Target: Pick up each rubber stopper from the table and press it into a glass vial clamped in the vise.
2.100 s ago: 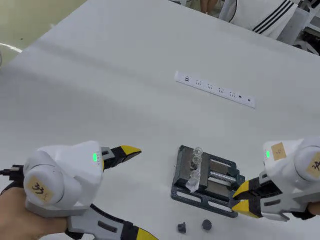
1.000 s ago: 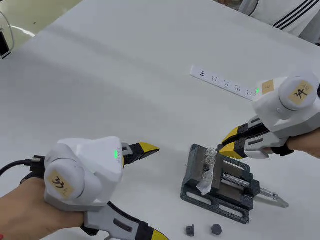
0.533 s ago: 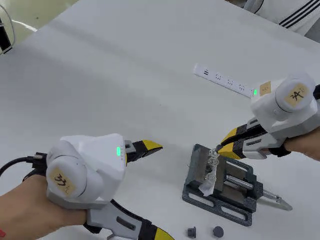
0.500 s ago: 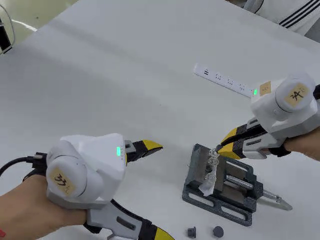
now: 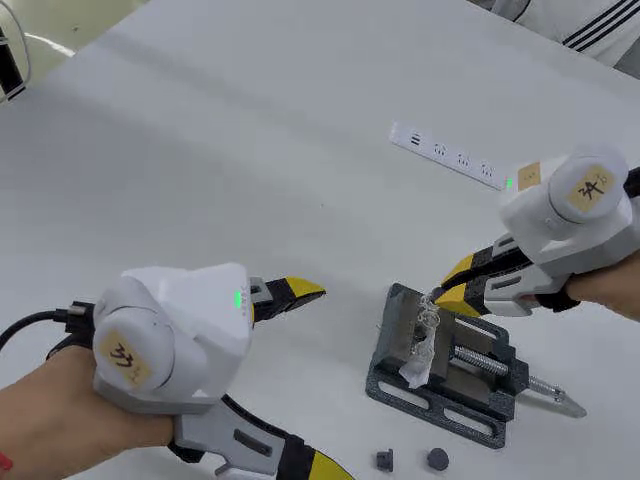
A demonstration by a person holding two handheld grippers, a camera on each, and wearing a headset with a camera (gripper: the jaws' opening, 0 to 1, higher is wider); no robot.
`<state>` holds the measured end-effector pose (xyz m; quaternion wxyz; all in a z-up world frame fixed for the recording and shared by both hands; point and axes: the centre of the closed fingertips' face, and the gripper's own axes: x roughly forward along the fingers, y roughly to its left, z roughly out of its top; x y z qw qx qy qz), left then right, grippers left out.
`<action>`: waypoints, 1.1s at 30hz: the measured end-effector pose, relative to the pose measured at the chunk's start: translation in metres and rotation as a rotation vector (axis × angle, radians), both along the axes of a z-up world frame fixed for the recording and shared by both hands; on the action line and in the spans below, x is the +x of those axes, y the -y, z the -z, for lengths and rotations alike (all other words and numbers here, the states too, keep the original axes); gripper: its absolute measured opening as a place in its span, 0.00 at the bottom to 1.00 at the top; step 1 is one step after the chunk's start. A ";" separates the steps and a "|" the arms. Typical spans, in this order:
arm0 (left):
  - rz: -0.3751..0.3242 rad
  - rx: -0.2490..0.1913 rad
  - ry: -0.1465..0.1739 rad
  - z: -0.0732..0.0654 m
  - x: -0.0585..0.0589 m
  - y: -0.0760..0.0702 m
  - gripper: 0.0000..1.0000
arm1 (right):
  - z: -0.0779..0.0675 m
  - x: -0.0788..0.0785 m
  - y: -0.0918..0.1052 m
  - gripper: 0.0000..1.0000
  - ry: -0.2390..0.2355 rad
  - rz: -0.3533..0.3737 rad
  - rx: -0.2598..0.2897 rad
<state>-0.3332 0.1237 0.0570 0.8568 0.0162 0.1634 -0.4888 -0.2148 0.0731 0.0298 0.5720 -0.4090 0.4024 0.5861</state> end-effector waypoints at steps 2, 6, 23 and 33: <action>-0.001 -0.002 0.000 0.000 0.000 0.000 0.98 | -0.001 0.001 -0.001 0.05 -0.002 0.007 0.005; -0.001 -0.003 -0.001 0.001 0.000 0.000 0.98 | 0.000 0.001 0.000 0.05 0.001 0.004 0.002; -0.003 -0.011 -0.002 0.002 -0.001 0.000 0.97 | 0.002 0.000 0.000 0.05 -0.001 0.006 -0.012; -0.006 -0.016 -0.006 0.000 0.000 0.002 0.97 | 0.002 0.001 -0.002 0.05 -0.013 -0.002 -0.047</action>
